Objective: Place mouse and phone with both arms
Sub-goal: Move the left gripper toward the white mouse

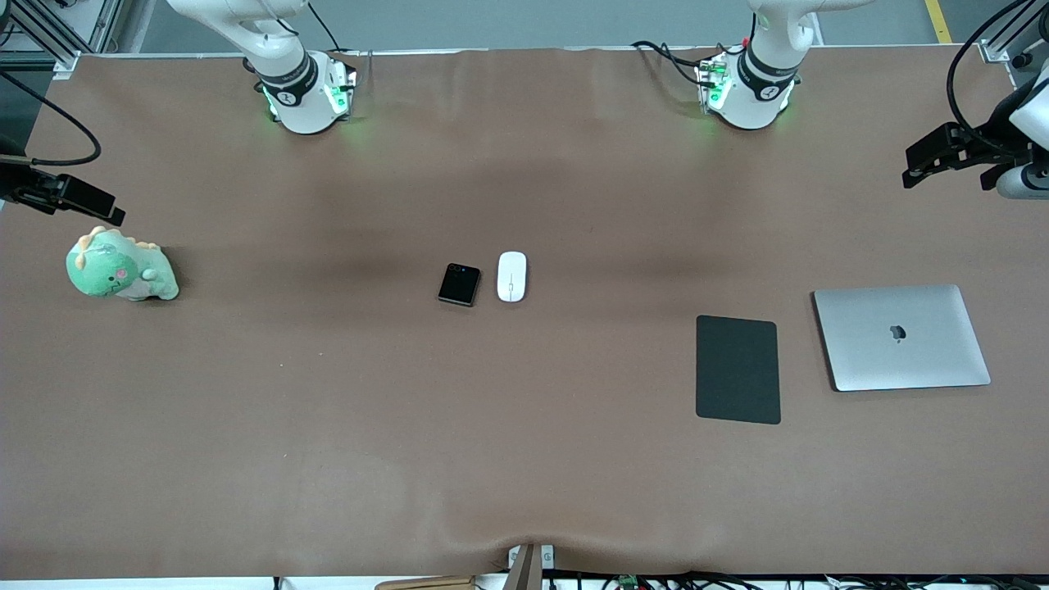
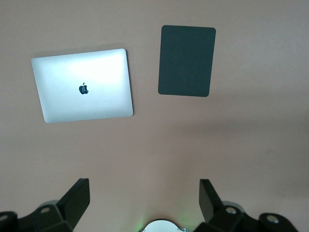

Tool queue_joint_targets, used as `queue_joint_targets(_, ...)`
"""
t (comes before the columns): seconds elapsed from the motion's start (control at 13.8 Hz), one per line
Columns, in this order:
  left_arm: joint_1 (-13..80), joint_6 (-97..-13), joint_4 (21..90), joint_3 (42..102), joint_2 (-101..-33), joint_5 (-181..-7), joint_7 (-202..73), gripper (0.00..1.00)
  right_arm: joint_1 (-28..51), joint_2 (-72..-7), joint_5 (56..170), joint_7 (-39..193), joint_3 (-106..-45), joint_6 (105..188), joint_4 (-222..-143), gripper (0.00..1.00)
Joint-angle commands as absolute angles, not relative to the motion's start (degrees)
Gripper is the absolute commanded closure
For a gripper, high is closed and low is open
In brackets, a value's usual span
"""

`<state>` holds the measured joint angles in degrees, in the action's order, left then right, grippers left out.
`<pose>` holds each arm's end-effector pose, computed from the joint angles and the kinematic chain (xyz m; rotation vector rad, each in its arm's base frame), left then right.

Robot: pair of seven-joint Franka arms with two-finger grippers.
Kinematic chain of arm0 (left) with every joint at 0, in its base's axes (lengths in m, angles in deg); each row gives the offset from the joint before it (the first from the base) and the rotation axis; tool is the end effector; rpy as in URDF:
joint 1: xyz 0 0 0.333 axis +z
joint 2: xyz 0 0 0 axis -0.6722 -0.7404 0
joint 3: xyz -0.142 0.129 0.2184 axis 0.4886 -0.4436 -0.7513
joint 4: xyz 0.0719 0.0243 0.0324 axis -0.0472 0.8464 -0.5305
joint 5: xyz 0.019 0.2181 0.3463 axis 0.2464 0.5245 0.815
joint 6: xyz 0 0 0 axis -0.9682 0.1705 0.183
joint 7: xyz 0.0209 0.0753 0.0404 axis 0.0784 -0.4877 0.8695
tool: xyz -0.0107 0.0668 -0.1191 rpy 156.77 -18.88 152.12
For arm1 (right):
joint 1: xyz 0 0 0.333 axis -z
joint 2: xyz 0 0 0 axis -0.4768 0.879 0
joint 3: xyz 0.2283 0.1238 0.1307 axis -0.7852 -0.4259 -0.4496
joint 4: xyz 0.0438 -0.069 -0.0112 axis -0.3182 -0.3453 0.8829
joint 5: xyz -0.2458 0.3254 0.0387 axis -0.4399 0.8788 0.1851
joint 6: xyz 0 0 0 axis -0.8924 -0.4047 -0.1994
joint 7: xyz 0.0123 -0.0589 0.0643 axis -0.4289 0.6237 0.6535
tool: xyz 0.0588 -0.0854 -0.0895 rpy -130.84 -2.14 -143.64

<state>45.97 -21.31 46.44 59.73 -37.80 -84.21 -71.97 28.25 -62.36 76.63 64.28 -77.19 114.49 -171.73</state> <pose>0.5395 -0.0240 0.5929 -3.1235 0.0982 0.0923 0.5603 -0.0350 0.5664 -3.1099 0.3106 0.1518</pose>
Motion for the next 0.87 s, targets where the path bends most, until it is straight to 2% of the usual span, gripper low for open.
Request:
queue_joint_targets(0.0,45.8,-21.1,45.1,60.2,-38.5,-84.3,-71.5,0.00,28.7,-62.8,77.0,63.6,-77.6,114.3,-171.5,0.00)
queue_joint_targets(0.29,45.2,-21.1,45.1,61.0,-40.3,-85.0,-71.4,0.00,28.7,-62.8,77.0,63.6,-77.6,114.3,-171.5,0.00)
queue_joint_targets(0.51,43.8,-21.1,45.2,66.1,-44.9,-85.1,-68.8,0.00,28.7,-62.8,77.0,63.6,-77.6,114.3,-171.5,0.00)
queue_joint_targets(0.65,42.4,-24.5,45.4,70.5,-48.0,-84.4,-64.6,0.00,28.8,-62.8,77.0,63.7,-77.6,114.3,-171.5,0.00)
queue_joint_targets(0.8,37.5,-26.9,45.2,71.3,-52.0,-83.1,-56.9,0.00,28.8,-62.8,77.0,63.8,-77.6,114.3,-171.5,0.00)
